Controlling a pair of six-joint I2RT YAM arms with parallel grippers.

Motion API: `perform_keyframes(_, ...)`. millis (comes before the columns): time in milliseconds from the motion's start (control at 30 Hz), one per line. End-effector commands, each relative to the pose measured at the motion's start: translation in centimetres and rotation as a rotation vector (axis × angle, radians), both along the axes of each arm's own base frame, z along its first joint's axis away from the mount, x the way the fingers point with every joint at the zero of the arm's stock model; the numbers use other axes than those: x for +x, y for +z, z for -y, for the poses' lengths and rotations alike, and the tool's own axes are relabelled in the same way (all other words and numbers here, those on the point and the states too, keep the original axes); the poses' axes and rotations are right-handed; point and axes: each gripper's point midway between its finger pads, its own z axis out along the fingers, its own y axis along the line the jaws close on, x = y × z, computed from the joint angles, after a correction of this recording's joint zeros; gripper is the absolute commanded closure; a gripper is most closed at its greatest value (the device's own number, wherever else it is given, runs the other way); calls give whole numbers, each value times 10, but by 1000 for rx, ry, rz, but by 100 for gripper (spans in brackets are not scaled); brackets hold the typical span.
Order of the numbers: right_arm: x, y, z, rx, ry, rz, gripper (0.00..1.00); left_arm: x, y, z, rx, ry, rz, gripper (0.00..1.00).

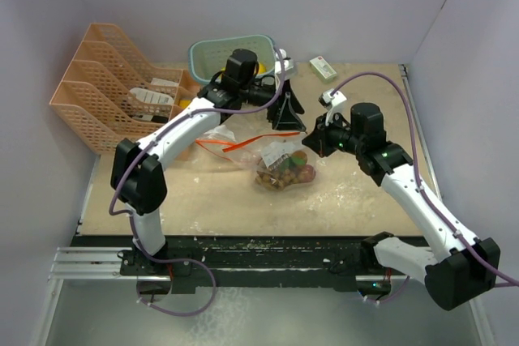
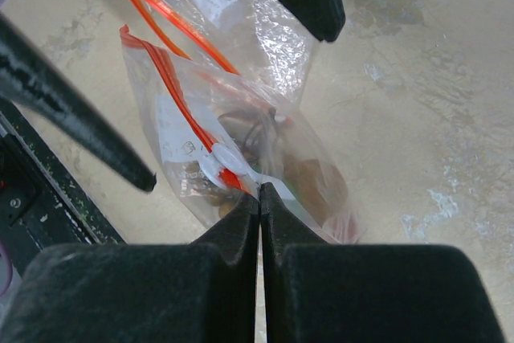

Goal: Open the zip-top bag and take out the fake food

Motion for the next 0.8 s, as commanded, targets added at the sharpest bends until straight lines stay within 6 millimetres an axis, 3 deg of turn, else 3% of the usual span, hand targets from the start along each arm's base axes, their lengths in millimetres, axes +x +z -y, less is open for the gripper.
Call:
perform_keyframes(0,9,18,0,22,-16,54,100,-15,3,6,-26,-60,39,25)
perform_keyframes(200,14,21,0,18,-30,60,100,-21,-5,8,-9,-45,21,27)
perform_keyframes(533,17,19,1,11,-35,55,100,-19,-11,7,12,-3,14,49)
perform_keyframes(767,19,19,0,16,-44,49,100,-20,-14,6,21,2,-8,70)
